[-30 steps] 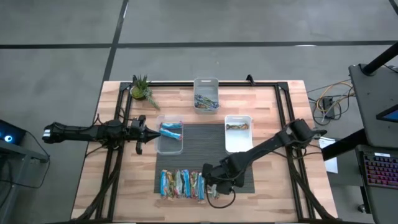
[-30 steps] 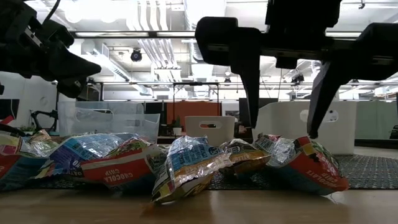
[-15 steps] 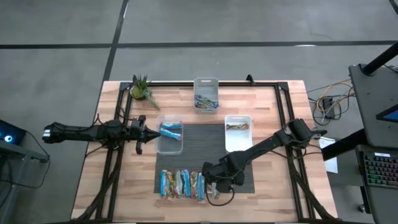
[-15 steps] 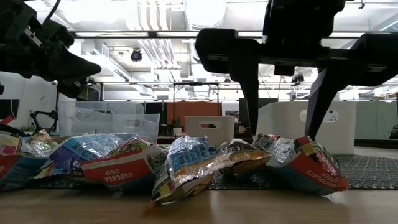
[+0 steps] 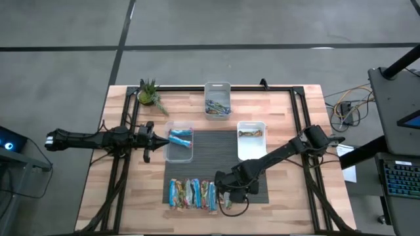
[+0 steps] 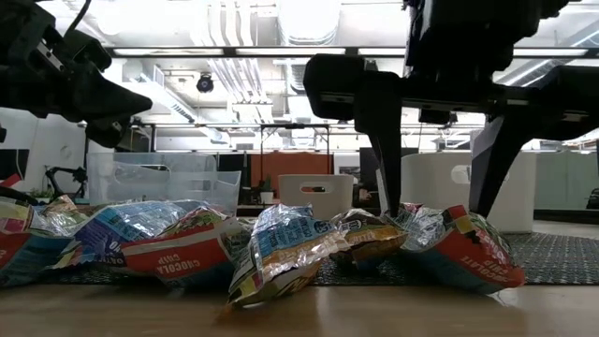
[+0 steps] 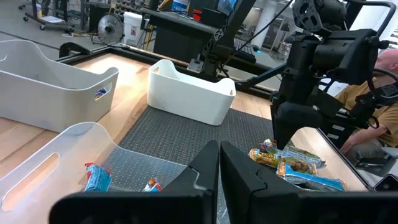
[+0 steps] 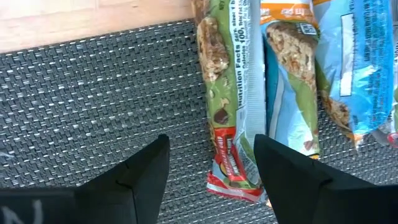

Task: Pick and place Granola Bars by type
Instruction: Put the red granola bar into the transparent bin

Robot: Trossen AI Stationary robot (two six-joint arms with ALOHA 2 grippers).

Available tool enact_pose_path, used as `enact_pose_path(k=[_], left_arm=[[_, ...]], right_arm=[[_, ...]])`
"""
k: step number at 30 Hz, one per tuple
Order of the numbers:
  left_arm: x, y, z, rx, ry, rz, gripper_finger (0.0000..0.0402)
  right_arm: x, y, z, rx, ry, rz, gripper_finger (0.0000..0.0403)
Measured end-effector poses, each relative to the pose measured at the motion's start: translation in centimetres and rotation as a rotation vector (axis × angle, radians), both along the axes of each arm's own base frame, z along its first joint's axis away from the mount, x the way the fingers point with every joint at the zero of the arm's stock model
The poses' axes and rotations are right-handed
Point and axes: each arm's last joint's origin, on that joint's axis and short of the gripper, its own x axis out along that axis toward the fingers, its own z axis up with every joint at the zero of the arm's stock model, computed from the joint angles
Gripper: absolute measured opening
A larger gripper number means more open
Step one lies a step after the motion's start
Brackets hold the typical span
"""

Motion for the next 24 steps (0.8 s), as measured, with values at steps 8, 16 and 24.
enact_pose_path(k=[8,16,24], left_arm=[[0.0,0.0,-0.01,0.0,0.0,0.0,0.0],[0.0,0.0,-0.01,0.0,0.0,0.0,0.0],[0.0,0.0,0.01,0.0,0.0,0.0,0.0]], right_arm=[[0.06,0.02,-0.29,0.007,-0.02,0.004,0.0224],[0.25,0.1,-0.38,0.012,-0.035,0.008,0.0224],[0.4,-0.12,-0.55,0.009,-0.043,0.018,0.0224]])
